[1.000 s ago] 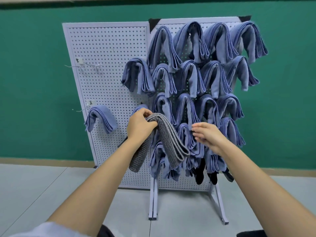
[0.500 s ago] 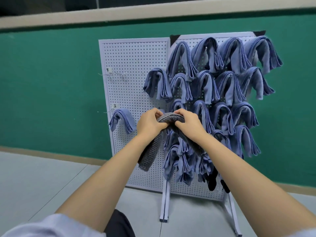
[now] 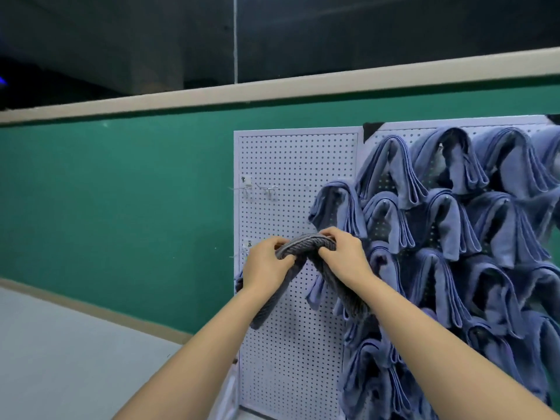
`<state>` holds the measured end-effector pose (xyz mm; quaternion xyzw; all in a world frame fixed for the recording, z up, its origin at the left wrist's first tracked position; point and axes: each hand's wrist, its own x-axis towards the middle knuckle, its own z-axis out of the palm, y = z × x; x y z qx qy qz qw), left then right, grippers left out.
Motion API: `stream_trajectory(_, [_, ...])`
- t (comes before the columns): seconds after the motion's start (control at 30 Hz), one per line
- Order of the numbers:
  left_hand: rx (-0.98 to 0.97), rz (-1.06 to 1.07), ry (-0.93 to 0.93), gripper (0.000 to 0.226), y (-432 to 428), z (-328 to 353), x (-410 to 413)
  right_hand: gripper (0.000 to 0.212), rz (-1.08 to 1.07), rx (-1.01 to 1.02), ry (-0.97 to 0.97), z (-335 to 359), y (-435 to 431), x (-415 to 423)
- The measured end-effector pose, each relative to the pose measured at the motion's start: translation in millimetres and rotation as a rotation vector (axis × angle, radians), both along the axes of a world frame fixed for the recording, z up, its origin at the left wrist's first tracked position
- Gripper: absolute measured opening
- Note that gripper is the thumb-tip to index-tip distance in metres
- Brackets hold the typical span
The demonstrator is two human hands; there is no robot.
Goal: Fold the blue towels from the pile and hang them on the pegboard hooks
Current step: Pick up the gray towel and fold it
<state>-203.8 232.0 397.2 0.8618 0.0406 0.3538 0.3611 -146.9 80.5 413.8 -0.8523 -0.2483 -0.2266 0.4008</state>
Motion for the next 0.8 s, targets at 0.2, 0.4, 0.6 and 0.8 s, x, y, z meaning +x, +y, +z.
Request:
stream_trajectory(0.2, [-0.007,0.067,-0.131,0.016,60,53,53,0.031,0.038,0.061,-0.083,51,67,55])
stream_trajectory(0.4, [-0.045,0.103,-0.325,0.022,99,102,92,0.031,0.068,0.137,-0.208,98,114,89])
stream_trajectory(0.6, [-0.079,0.125,-0.443,0.027,126,126,137,0.031,0.083,0.188,-0.252,121,149,119])
stream_trajectory(0.8, [-0.136,0.125,-0.48,0.029,143,122,184,0.034,0.116,0.215,-0.2,117,172,158])
